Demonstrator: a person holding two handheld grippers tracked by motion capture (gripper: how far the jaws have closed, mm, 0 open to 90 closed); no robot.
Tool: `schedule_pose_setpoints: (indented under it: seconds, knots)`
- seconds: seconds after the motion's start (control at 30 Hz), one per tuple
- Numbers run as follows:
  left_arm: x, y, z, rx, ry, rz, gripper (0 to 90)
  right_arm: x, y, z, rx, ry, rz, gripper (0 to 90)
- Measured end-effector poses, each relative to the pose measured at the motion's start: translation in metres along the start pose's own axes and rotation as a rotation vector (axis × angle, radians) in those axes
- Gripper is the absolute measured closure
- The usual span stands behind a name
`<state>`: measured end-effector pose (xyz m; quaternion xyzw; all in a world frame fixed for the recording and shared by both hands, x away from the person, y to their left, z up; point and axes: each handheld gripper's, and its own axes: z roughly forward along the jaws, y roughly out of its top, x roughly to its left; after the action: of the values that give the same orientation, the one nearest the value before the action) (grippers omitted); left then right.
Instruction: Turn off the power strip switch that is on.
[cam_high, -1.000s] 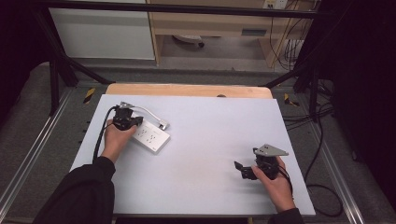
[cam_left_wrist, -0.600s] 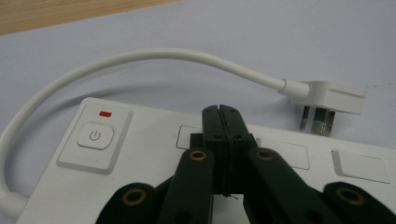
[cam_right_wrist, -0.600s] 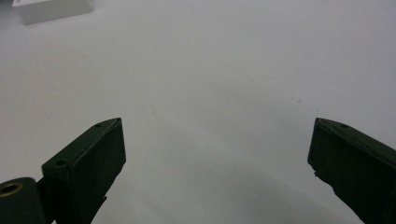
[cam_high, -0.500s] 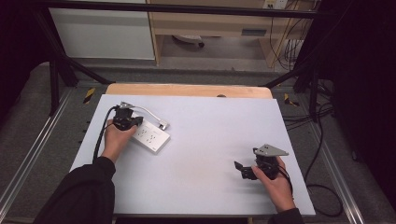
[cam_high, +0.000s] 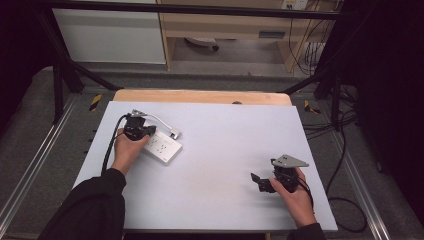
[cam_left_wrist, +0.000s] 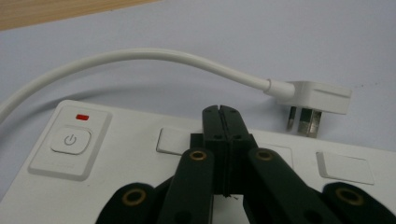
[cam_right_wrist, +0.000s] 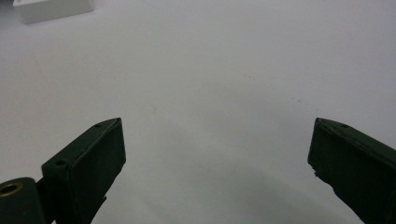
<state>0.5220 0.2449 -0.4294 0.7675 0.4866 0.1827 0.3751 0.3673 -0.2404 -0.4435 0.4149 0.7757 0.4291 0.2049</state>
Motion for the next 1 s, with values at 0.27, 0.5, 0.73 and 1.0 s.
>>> schedule_pose_setpoints:
  seconds: [0.27,0.5,0.73,1.0]
  knots:
    - [0.0066,0.0001,-0.0025,-0.009,0.028,-0.005,90.0,-0.0001,0.0002,0.0003,-0.001,0.003,0.000,4.6]
    - [0.0057,0.0018,-0.0048,-0.033,0.022,0.007,90.0,-0.0003,0.0003,0.0002,-0.003,0.002,-0.001,4.6]
    - [0.0059,0.0026,-0.0061,-0.055,0.022,0.014,90.0,-0.0003,0.0002,0.0003,-0.003,0.001,0.001,4.6]
    - [0.0043,0.0036,-0.0073,-0.062,0.022,0.012,89.0,-0.0006,0.0002,-0.0001,-0.005,0.001,-0.002,4.6]
